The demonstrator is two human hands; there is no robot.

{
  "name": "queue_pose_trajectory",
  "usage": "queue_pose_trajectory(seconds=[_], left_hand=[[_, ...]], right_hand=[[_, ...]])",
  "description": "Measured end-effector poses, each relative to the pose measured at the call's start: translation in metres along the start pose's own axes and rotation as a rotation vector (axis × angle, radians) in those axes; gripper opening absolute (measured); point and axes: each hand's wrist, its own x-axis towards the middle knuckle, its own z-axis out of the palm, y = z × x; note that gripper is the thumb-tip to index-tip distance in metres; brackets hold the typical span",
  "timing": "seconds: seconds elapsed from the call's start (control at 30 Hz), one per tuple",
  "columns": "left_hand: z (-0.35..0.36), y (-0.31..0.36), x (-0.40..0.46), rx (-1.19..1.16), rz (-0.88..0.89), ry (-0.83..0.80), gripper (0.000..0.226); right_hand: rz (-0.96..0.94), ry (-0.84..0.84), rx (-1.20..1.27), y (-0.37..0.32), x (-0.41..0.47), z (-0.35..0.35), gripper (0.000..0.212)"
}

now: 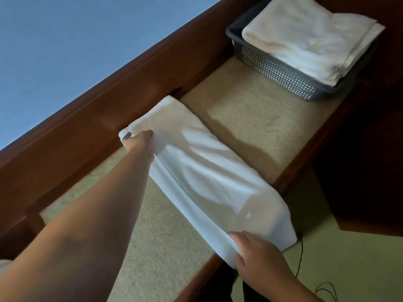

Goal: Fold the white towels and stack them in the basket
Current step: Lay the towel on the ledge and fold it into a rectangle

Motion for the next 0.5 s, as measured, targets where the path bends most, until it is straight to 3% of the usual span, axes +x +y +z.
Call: queue_pose_trajectory(seconds=[0.07,0.17,0.27,0.4,0.5], left_hand=[[-0.002,0.005,0.006,0.046,0.137,0.054,0.068],[-0.005,0.014,0.013,-0.087,0.24,0.15,0.052],[-0.008,0.005,0.012,-0.105,0.175,0.141,0.047],[-0.017,-0.012,0.011,0.05,-0.049,0.047,0.043],[-0.016,-0.015,0.012,0.124,-0.092,0.004,0.057]], right_hand=[[-0.02,0.081,-0.021,0.0,-0.003,0.002,0.046],[-0.097,0.195,-0.002,-0.001,-0.007,0.006,0.047],[-0.147,0.135,-0.038,-0.002,-0.007,0.015,0.051],[-0.005,-0.184,-0.029,0.005,-0.003,0.027,0.077],[-0.088,-0.121,-0.082,0.01,-0.004,0.025,0.064]])
